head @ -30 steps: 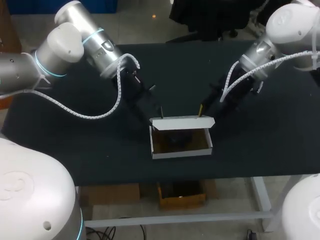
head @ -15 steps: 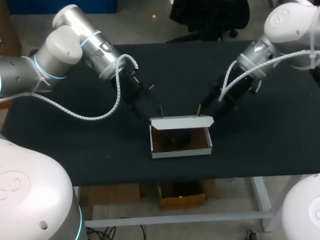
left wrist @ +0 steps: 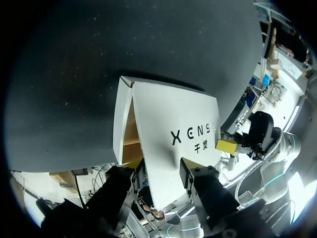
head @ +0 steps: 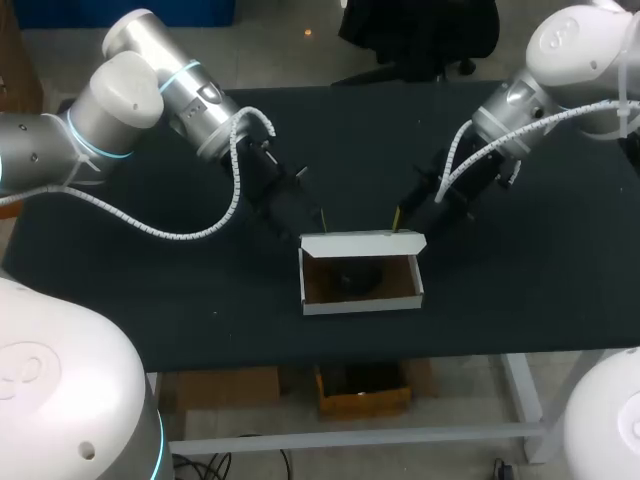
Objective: Assemble the packaging by folding the flat box into shape, placing the metal phone stand inside, and closing the box properly
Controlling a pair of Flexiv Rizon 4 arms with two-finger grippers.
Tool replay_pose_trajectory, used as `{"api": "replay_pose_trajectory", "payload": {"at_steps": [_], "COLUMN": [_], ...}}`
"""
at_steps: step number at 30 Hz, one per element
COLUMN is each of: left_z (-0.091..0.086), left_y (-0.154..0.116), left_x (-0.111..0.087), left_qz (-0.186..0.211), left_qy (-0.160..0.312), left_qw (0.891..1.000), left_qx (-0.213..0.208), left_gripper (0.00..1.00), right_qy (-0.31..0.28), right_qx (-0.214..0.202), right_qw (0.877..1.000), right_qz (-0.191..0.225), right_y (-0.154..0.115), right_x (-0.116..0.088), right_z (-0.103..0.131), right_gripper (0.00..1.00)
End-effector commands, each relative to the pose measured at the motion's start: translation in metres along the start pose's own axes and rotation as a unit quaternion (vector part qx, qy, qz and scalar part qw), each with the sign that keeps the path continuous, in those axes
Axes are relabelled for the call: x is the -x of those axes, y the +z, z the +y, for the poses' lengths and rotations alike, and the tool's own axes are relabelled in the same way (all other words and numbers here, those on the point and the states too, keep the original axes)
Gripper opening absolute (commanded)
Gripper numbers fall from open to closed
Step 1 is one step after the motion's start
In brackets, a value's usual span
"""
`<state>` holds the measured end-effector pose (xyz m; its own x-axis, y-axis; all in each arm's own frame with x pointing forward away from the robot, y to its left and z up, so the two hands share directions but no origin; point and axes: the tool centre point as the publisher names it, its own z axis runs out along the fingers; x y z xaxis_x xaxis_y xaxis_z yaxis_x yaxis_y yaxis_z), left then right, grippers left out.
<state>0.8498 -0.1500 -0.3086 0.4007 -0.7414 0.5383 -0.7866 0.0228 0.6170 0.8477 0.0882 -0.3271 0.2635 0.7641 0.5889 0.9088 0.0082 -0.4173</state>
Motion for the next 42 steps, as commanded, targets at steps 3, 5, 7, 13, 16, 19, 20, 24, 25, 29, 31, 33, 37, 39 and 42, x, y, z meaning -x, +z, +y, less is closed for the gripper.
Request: {"api": "replay_pose_trajectory", "payload": {"at_steps": [3, 5, 7, 13, 16, 19, 20, 24, 25, 29, 31, 33, 37, 39, 42], "left_z": [-0.005, -0.006, -0.007, -0.006, -0.005, -0.005, -0.004, -0.004, -0.004, -0.004, -0.004, -0.004, -0.005, -0.005, -0.006], "left_y": [0.006, 0.007, 0.007, 0.010, 0.011, 0.012, 0.013, 0.012, 0.012, 0.010, 0.009, 0.009, 0.008, 0.008, 0.008], "left_x": [-0.002, 0.000, 0.002, 0.007, 0.010, 0.012, 0.013, 0.015, 0.016, 0.017, 0.018, 0.018, 0.019, 0.020, 0.020], "left_qz": [0.001, 0.001, 0.001, -0.002, -0.004, -0.007, -0.008, -0.011, -0.012, -0.021, -0.024, -0.025, -0.033, -0.035, -0.040], "left_qy": [-0.001, -0.001, -0.002, 0.000, 0.001, 0.003, 0.004, 0.003, 0.003, 0.008, 0.009, 0.011, 0.014, 0.015, 0.017], "left_qw": [1.000, 1.000, 1.000, 1.000, 1.000, 1.000, 1.000, 1.000, 1.000, 0.999, 0.999, 0.999, 0.999, 0.999, 0.998], "left_qx": [0.001, 0.001, 0.001, -0.004, -0.009, -0.012, -0.014, -0.020, -0.022, -0.029, -0.031, -0.033, -0.037, -0.039, -0.043], "left_gripper": [0.45, 0.45, 0.45, 0.45, 0.45, 0.45, 0.45, 0.45, 0.45, 0.45, 0.45, 0.45, 0.45, 0.45, 0.45], "right_qy": [-0.001, -0.001, -0.001, -0.004, -0.006, -0.007, -0.008, -0.010, -0.011, -0.014, -0.014, -0.016, -0.016, -0.017, -0.016], "right_qx": [-0.004, -0.004, -0.004, -0.002, 0.000, 0.002, 0.002, 0.003, 0.003, 0.004, 0.005, 0.006, 0.006, 0.006, 0.003], "right_qw": [1.000, 1.000, 1.000, 1.000, 1.000, 1.000, 1.000, 1.000, 1.000, 1.000, 1.000, 1.000, 1.000, 1.000, 1.000], "right_qz": [0.001, 0.001, 0.001, -0.001, -0.002, -0.004, -0.004, -0.004, -0.004, -0.005, -0.005, -0.006, -0.008, -0.008, -0.007], "right_y": [0.010, 0.011, 0.012, 0.012, 0.012, 0.012, 0.012, 0.012, 0.012, 0.013, 0.013, 0.014, 0.015, 0.016, 0.017], "right_x": [0.000, 0.002, 0.003, 0.005, 0.005, 0.006, 0.007, 0.009, 0.009, 0.011, 0.011, 0.012, 0.015, 0.016, 0.019], "right_z": [0.003, 0.004, 0.004, 0.003, 0.002, 0.002, 0.002, 0.002, 0.001, 0.000, -0.001, -0.001, -0.001, 0.000, 0.003], "right_gripper": [0.44, 0.44, 0.44, 0.45, 0.45, 0.45, 0.45, 0.46, 0.46, 0.47, 0.47, 0.47, 0.48, 0.47, 0.48]}}
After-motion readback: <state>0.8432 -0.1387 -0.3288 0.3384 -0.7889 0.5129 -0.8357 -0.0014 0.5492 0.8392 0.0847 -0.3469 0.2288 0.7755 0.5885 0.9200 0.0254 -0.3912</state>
